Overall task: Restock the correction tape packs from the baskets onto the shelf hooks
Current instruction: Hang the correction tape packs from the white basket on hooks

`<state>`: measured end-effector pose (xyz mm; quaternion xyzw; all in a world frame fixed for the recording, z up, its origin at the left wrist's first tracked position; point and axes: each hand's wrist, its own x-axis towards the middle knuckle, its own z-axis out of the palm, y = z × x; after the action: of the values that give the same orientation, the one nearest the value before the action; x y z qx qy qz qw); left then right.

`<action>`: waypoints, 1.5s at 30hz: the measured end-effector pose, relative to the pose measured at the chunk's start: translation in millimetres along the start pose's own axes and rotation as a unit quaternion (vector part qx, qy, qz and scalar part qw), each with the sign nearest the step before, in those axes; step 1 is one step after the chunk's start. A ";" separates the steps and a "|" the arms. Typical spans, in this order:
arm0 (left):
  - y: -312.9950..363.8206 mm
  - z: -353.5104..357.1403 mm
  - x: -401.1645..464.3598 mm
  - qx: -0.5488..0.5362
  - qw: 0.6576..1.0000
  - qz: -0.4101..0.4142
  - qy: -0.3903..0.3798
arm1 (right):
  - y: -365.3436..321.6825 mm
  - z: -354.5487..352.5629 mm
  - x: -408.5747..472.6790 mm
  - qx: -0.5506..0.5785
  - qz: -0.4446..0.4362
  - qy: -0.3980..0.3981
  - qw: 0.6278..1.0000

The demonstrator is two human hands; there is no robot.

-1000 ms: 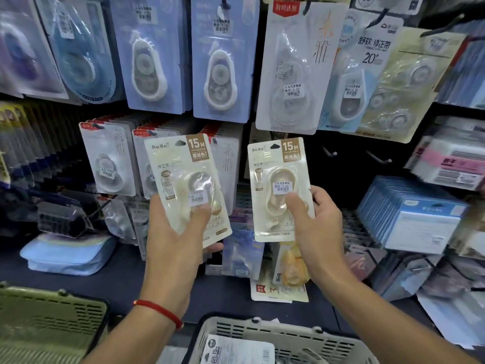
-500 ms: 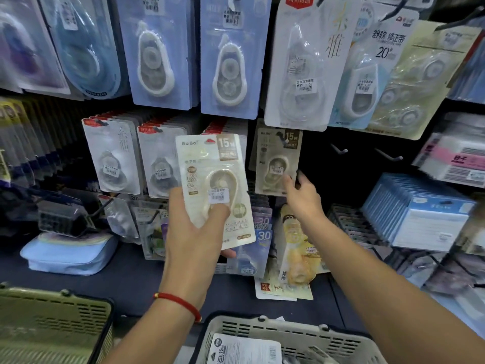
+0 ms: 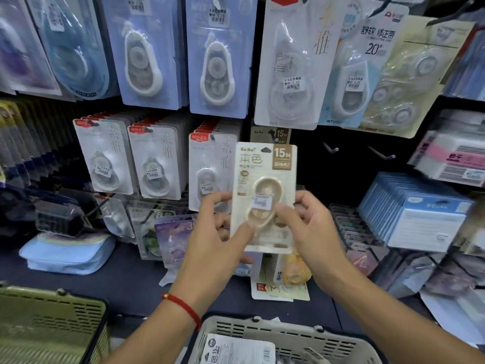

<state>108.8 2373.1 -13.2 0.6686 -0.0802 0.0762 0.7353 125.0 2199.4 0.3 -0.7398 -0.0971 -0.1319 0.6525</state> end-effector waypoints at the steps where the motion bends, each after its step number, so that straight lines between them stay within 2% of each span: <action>1: -2.4 1.6 0.8 0.008 1.000 -0.001 -0.001 | -1.1 -1.6 1.4 0.003 0.009 0.022 1.000; 4: -6.0 6.3 1.6 0.021 1.000 0.004 -0.014 | -3.3 -4.5 5.8 0.012 0.027 0.049 0.998; 9: -6.5 9.7 1.0 0.014 1.000 0.016 0.005 | -5.8 -2.0 5.2 0.019 -0.007 0.069 0.997; 17: -6.0 7.8 -2.9 0.025 1.000 0.016 0.007 | 4.4 0.0 3.0 0.033 -0.003 0.082 0.996; 25: -4.6 9.1 6.8 -0.018 0.999 0.027 0.013 | -0.3 4.1 11.5 0.003 0.000 0.102 0.995; 28: -2.5 5.8 11.0 0.056 0.997 0.050 0.028 | 4.8 6.6 14.3 -0.011 0.003 0.142 0.990; 30: -0.6 -1.9 15.1 0.192 0.975 0.089 0.064 | 13.6 7.6 21.2 -0.035 0.012 0.151 0.988; 32: 1.2 -12.3 21.7 0.342 0.922 0.156 0.098 | 27.6 10.0 36.7 -0.080 0.015 0.151 0.985; 34: 1.0 -20.5 29.3 0.434 0.878 0.181 0.089 | 43.7 13.5 61.9 -0.122 0.028 0.166 0.978; 36: -3.4 -23.7 33.8 0.505 0.848 0.155 0.051 | 55.8 17.9 91.4 -0.148 0.044 0.183 0.971; 40: -18.5 -27.0 32.8 0.563 0.819 0.113 -0.010 | 68.1 24.4 140.9 -0.170 0.074 0.208 0.960; 45: -24.8 -31.4 28.7 0.555 0.817 0.155 0.009 | 74.3 12.7 148.1 -0.202 0.137 0.161 0.956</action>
<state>142.8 2402.2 -33.9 0.9413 -0.1207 0.2265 0.2192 289.5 2198.1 -23.3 -0.8317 0.1402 -0.1750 0.5079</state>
